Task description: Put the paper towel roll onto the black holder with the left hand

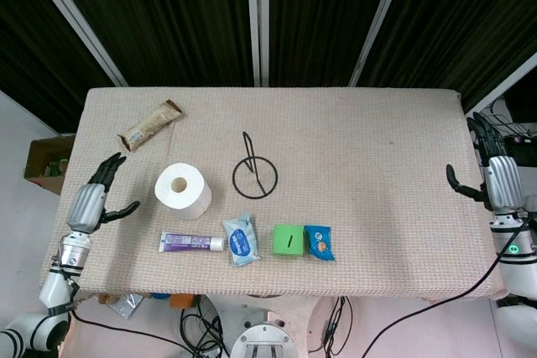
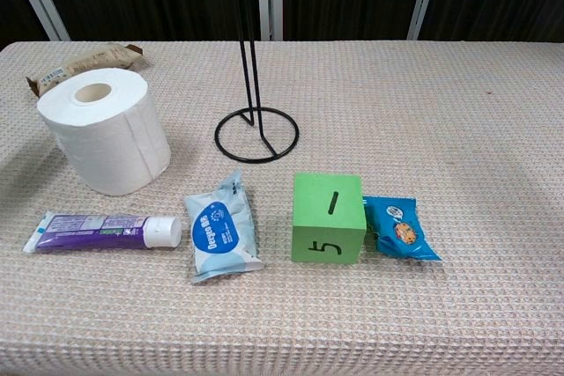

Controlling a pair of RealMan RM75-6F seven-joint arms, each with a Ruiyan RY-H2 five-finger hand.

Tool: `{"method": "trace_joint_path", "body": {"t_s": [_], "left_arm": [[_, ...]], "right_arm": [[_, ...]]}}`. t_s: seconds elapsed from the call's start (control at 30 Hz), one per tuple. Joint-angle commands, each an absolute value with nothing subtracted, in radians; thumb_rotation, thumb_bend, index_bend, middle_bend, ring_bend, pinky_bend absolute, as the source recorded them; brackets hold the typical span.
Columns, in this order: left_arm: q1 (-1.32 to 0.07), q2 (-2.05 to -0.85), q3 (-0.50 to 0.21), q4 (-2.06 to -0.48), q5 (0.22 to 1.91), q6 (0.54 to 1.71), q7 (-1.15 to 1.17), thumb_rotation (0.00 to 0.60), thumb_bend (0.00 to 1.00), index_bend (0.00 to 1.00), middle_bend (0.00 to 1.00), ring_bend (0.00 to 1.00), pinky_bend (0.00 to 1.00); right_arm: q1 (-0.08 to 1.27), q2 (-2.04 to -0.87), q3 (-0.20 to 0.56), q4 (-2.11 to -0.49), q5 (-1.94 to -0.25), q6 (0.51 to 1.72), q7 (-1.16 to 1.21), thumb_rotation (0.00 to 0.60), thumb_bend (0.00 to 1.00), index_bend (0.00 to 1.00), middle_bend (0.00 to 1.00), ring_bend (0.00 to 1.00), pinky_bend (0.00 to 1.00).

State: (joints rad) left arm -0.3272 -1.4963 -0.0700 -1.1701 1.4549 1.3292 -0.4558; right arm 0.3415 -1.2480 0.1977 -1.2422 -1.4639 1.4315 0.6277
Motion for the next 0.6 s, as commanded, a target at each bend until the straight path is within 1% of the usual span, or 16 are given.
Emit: {"method": "trace_joint_path", "body": {"t_s": [0.03, 0.1, 0.17, 0.47, 0.53, 0.6], "left_arm": [[-0.31, -1.618, -0.06, -1.014, 1.489, 1.393, -0.49, 0.151, 0.04, 0.0, 0.01, 0.0, 0.18], [-0.311, -1.66, -0.05, -0.96, 1.495, 1.38, -0.533, 0.211, 0.04, 0.0, 0.0, 0.0, 0.18], [-0.315, -1.686, -0.044, -0.928, 1.495, 1.358, -0.568, 0.241, 0.04, 0.0, 0.0, 0.0, 0.18], [-0.335, -1.779, -0.043, -0.837, 1.51, 1.34, -0.613, 0.245, 0.04, 0.0, 0.0, 0.0, 0.18], [-0.344, -1.8, -0.048, -0.813, 1.514, 1.342, -0.609, 0.251, 0.04, 0.0, 0.0, 0.0, 0.18], [-0.353, -1.817, -0.053, -0.794, 1.517, 1.343, -0.61, 0.269, 0.04, 0.0, 0.0, 0.0, 0.18]], "right_arm": [[0.34, -1.251, 0.208, -1.236, -1.451, 1.427, 0.646, 0.6, 0.37, 0.0, 0.0, 0.0, 0.0], [0.342, -1.251, 0.215, -1.238, -1.45, 1.431, 0.646, 0.6, 0.37, 0.0, 0.0, 0.0, 0.0], [0.343, -1.249, 0.219, -1.239, -1.455, 1.44, 0.633, 0.6, 0.37, 0.0, 0.0, 0.0, 0.0], [0.341, -1.24, 0.228, -1.25, -1.448, 1.439, 0.627, 0.6, 0.37, 0.0, 0.0, 0.0, 0.0], [0.34, -1.24, 0.228, -1.249, -1.447, 1.437, 0.628, 0.6, 0.37, 0.0, 0.0, 0.0, 0.0], [0.34, -1.24, 0.228, -1.249, -1.448, 1.437, 0.627, 0.6, 0.37, 0.0, 0.0, 0.0, 0.0]]}}
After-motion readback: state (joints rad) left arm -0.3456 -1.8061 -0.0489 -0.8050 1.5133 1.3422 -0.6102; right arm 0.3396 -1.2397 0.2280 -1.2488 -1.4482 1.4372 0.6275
